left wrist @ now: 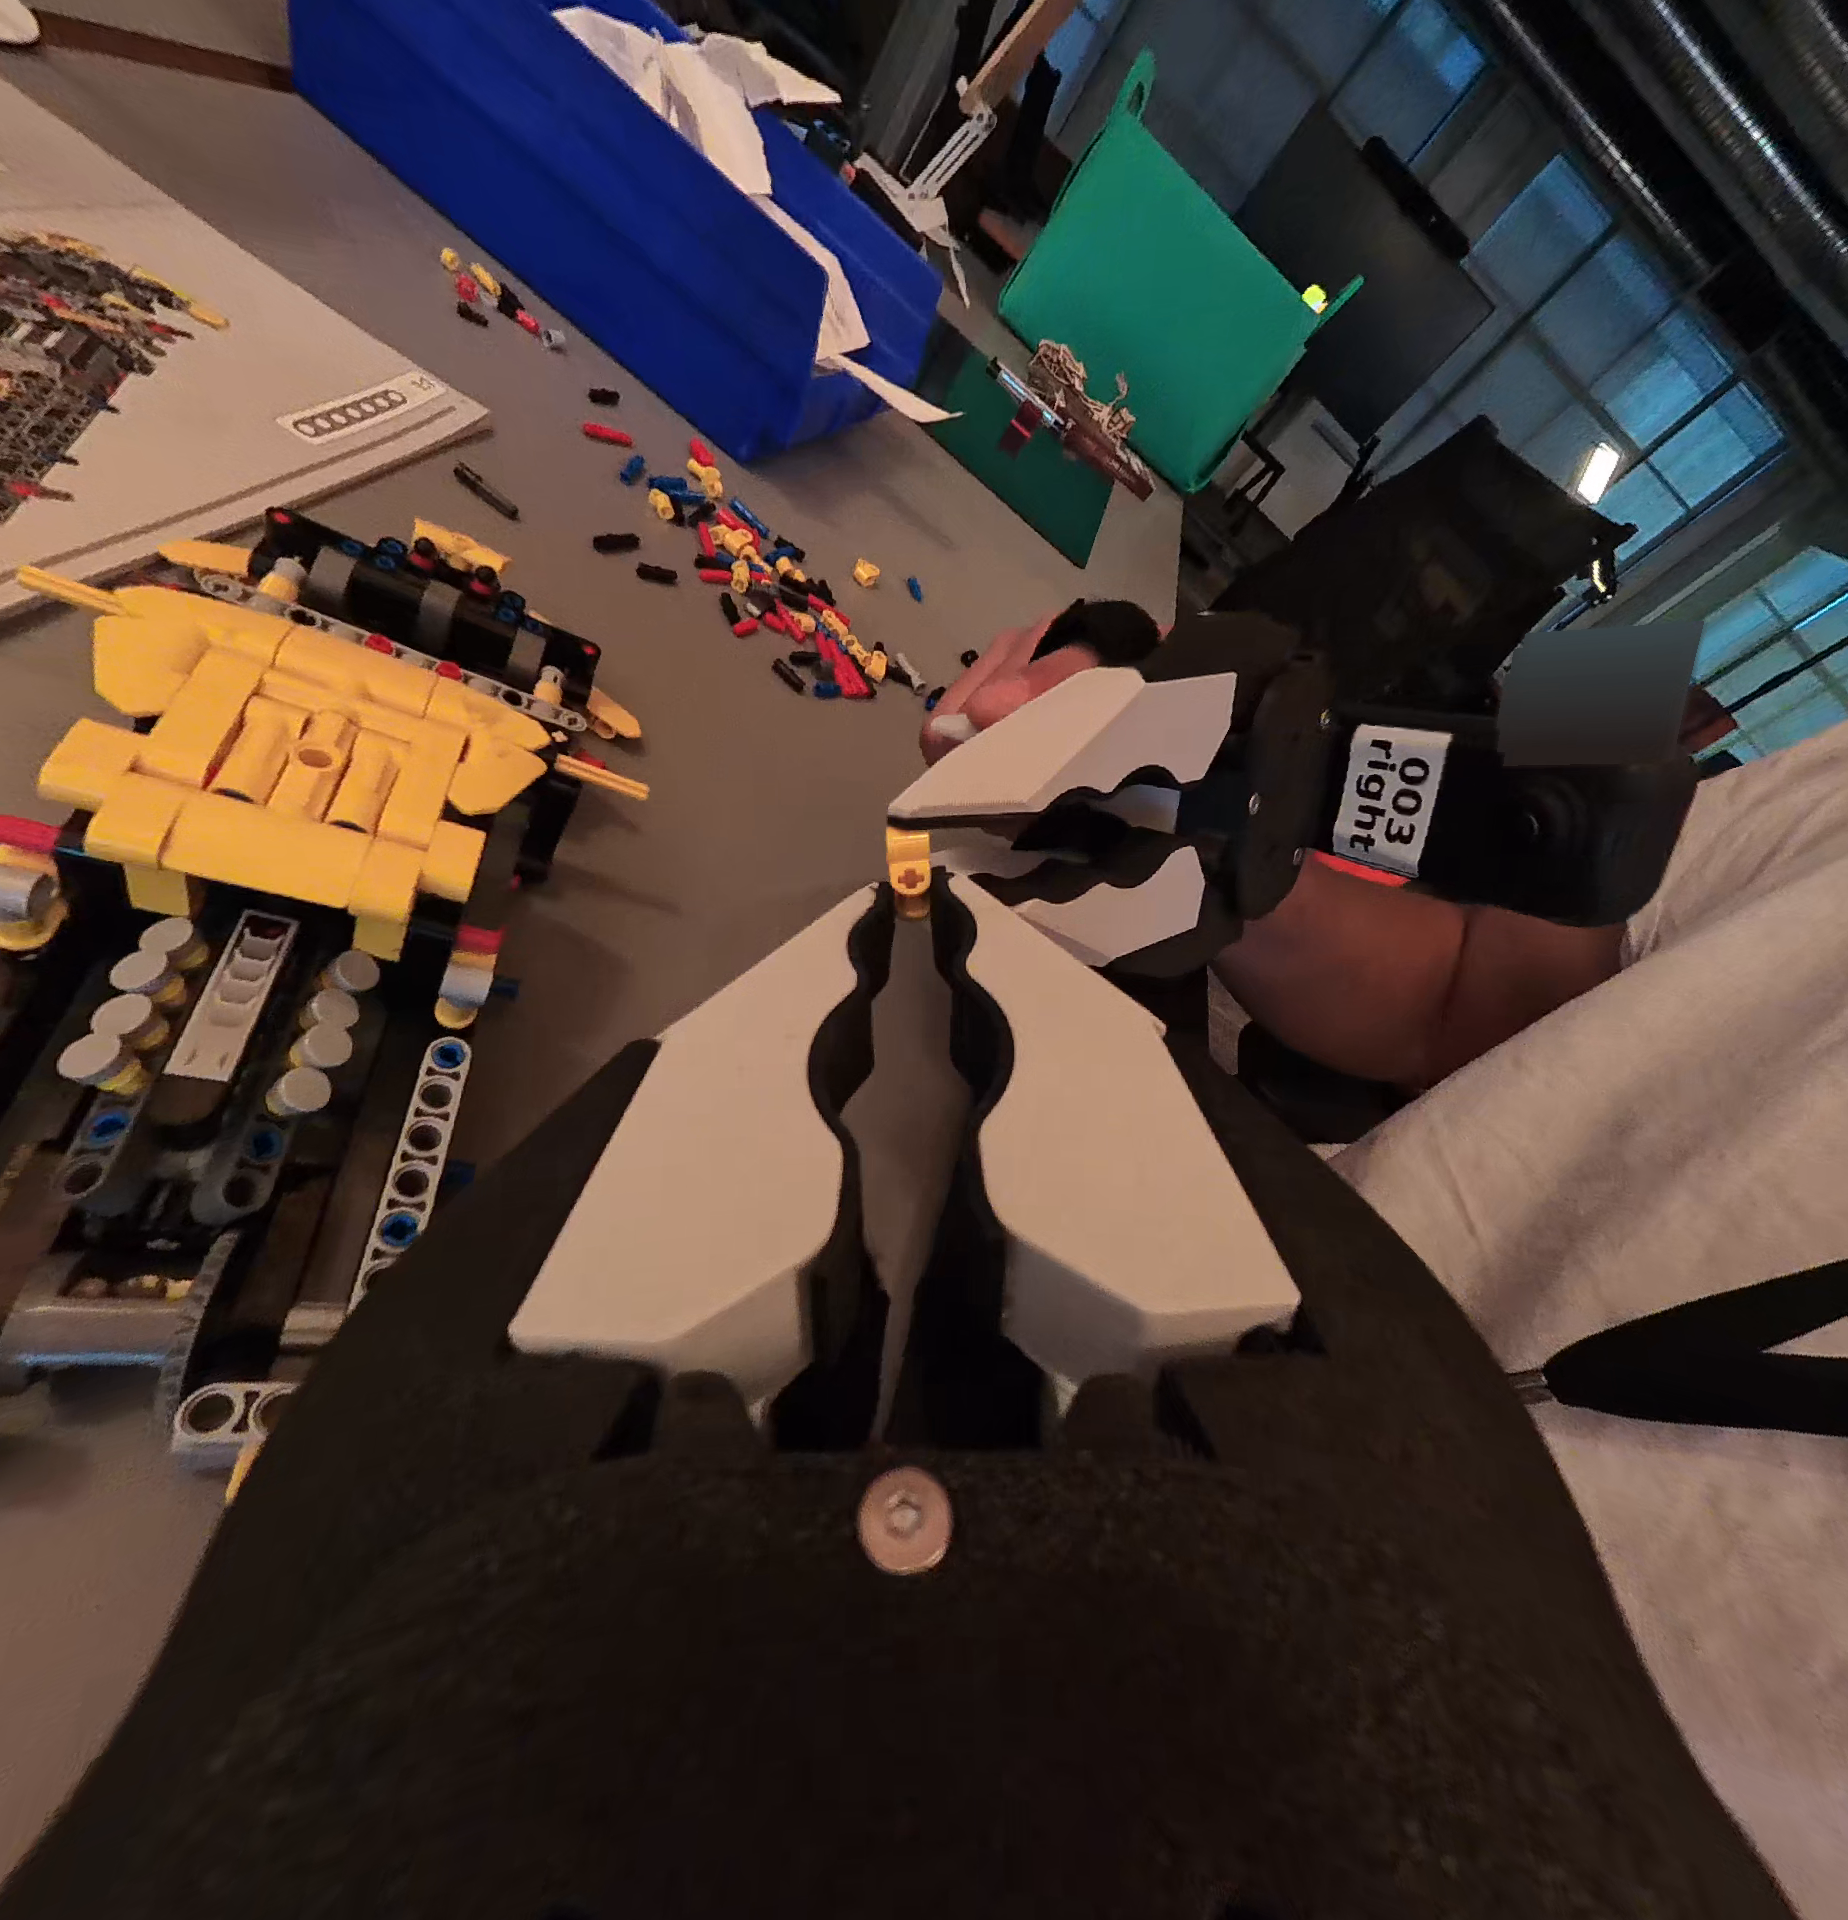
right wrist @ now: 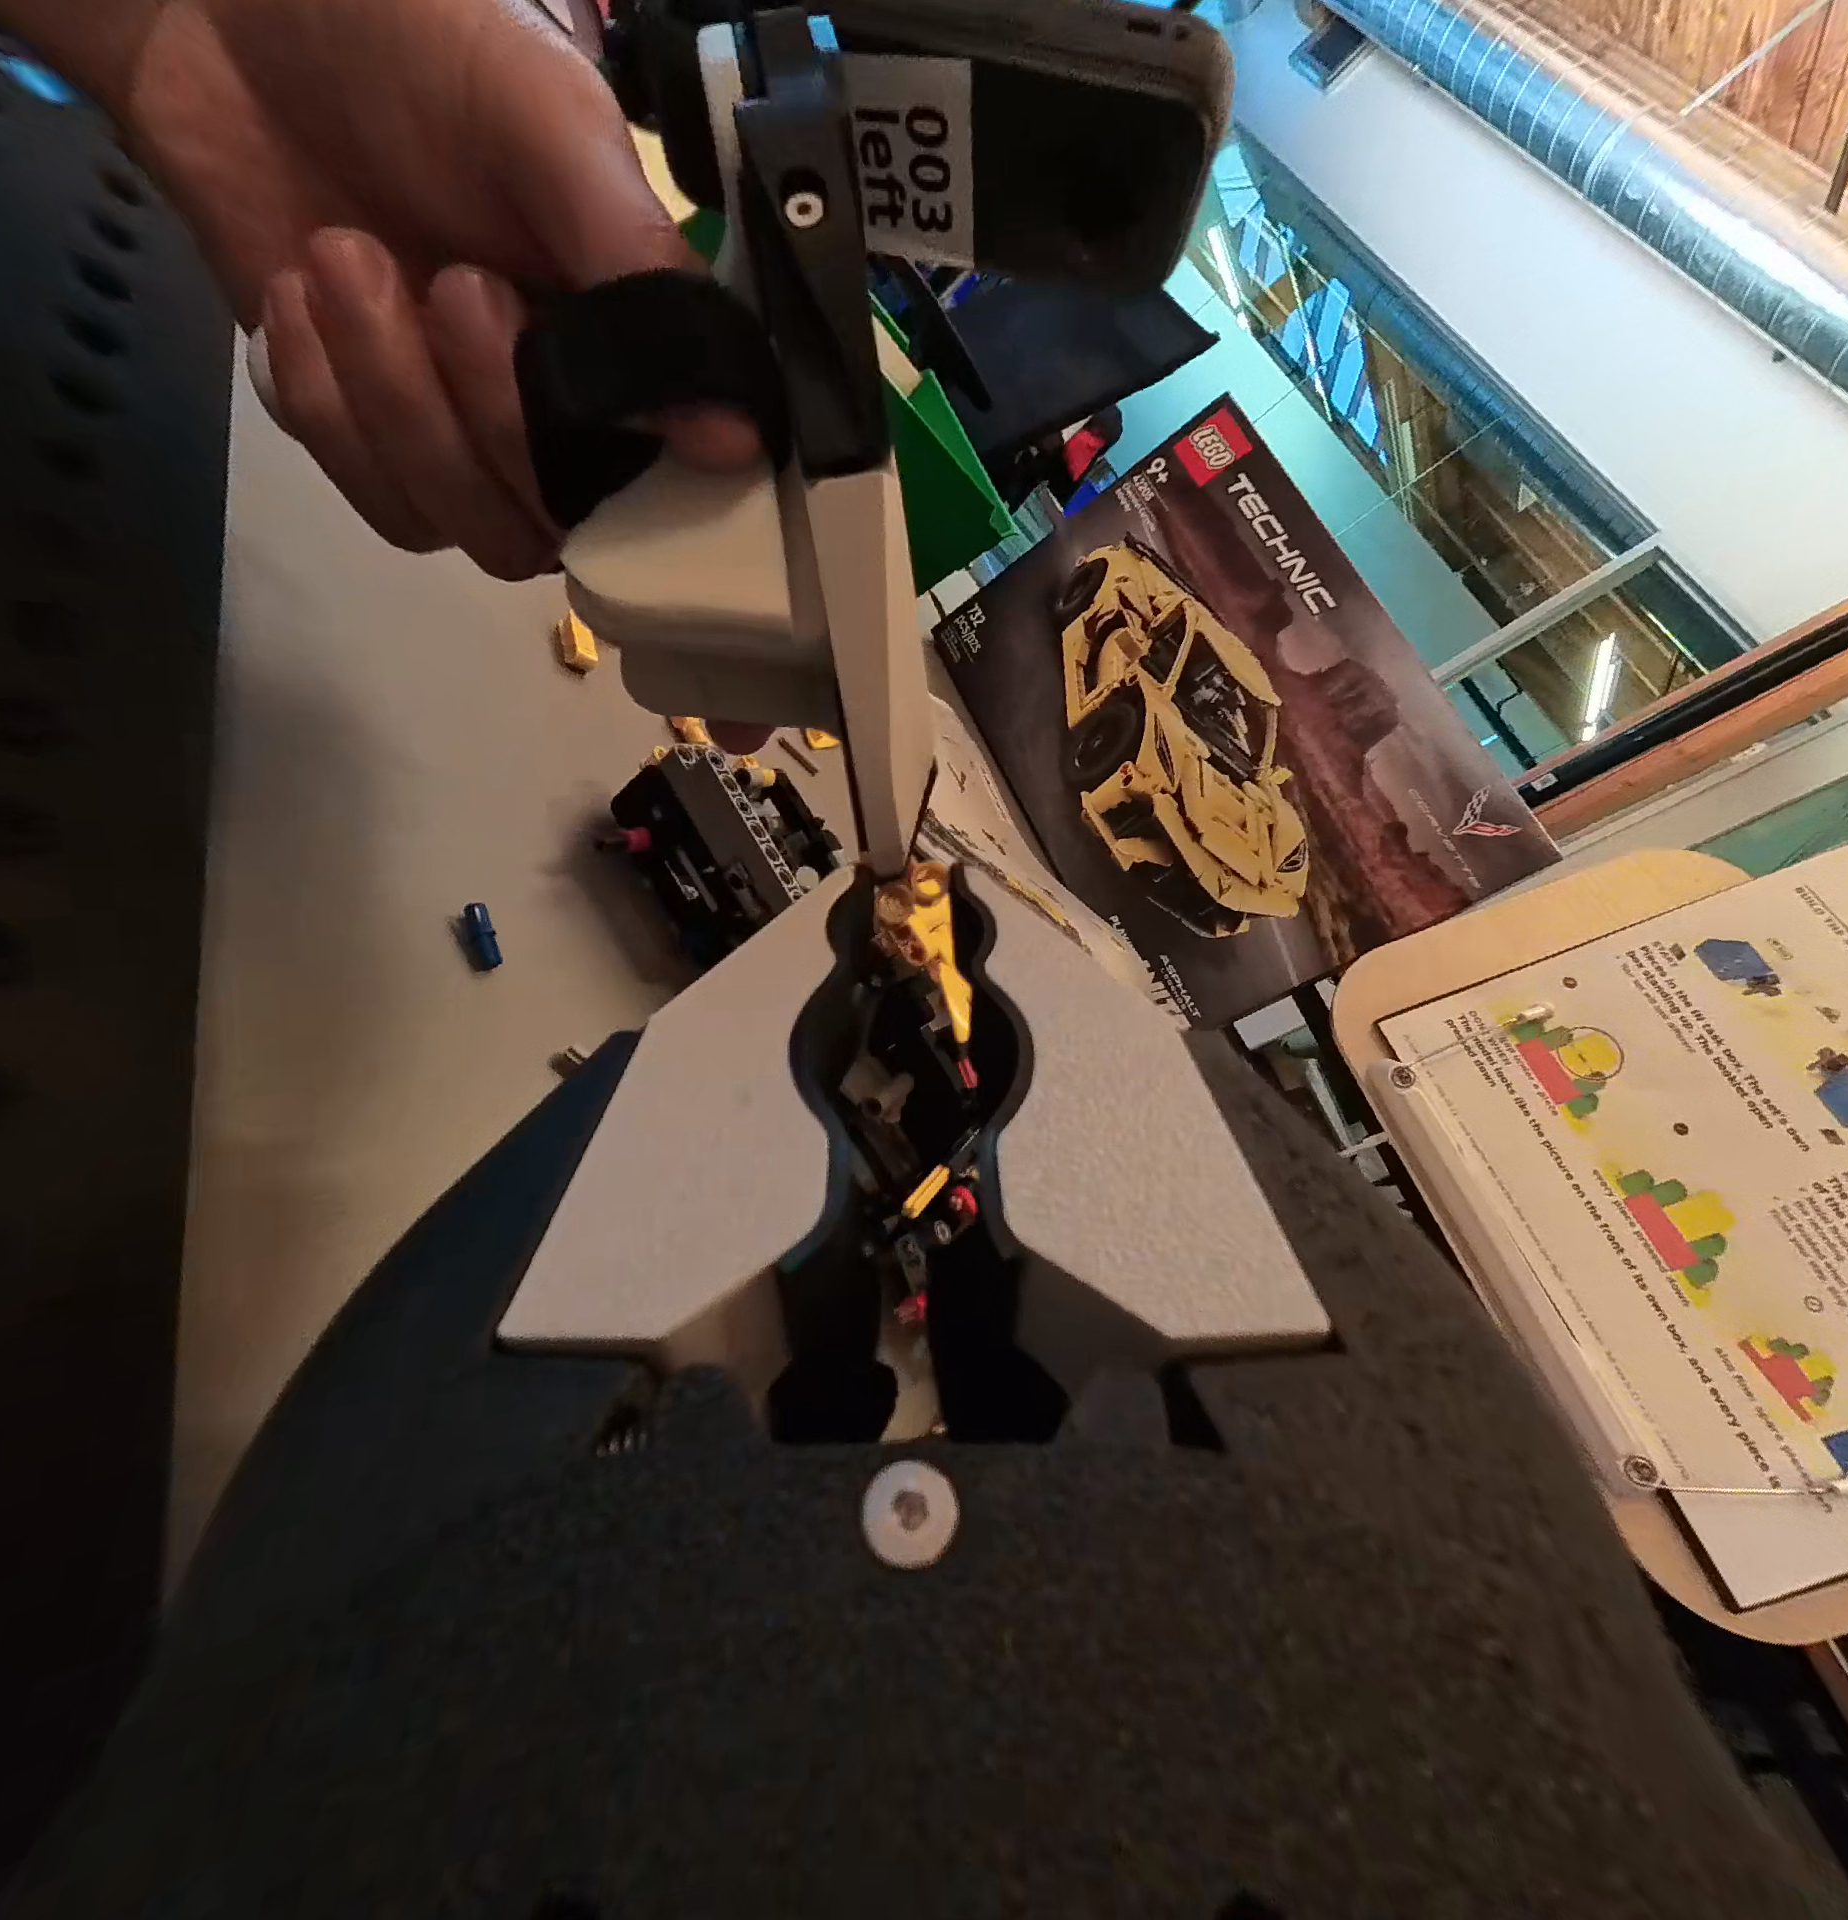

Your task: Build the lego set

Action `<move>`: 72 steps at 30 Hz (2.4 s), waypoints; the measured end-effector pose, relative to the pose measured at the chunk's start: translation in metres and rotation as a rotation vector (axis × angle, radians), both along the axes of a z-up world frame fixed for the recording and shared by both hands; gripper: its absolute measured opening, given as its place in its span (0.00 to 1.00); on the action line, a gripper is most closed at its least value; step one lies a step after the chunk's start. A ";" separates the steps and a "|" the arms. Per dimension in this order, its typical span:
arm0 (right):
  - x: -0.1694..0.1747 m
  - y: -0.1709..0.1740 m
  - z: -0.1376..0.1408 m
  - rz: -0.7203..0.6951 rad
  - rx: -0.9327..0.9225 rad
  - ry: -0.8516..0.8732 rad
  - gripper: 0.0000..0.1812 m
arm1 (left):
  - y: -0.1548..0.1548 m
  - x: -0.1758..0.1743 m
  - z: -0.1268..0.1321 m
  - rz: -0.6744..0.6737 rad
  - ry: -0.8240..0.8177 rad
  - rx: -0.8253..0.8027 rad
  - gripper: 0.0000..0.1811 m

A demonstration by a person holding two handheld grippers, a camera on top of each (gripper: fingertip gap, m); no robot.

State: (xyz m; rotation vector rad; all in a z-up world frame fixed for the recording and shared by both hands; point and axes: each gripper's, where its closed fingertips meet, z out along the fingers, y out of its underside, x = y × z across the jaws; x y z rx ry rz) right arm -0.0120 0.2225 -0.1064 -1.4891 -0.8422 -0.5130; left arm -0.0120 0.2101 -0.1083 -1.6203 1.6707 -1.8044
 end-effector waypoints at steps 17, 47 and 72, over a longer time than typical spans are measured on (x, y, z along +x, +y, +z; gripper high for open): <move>0.010 0.000 0.083 0.622 -0.099 1.804 0.09 | 0.012 0.007 0.085 0.290 -0.509 -0.290 0.03; 0.018 -0.024 0.021 0.384 -0.407 1.301 0.04 | 0.012 -0.045 -0.098 -0.225 0.116 0.672 0.12; -0.015 -0.007 0.022 0.511 -0.617 1.465 0.04 | -0.005 -0.031 0.022 -0.129 -0.338 0.995 0.03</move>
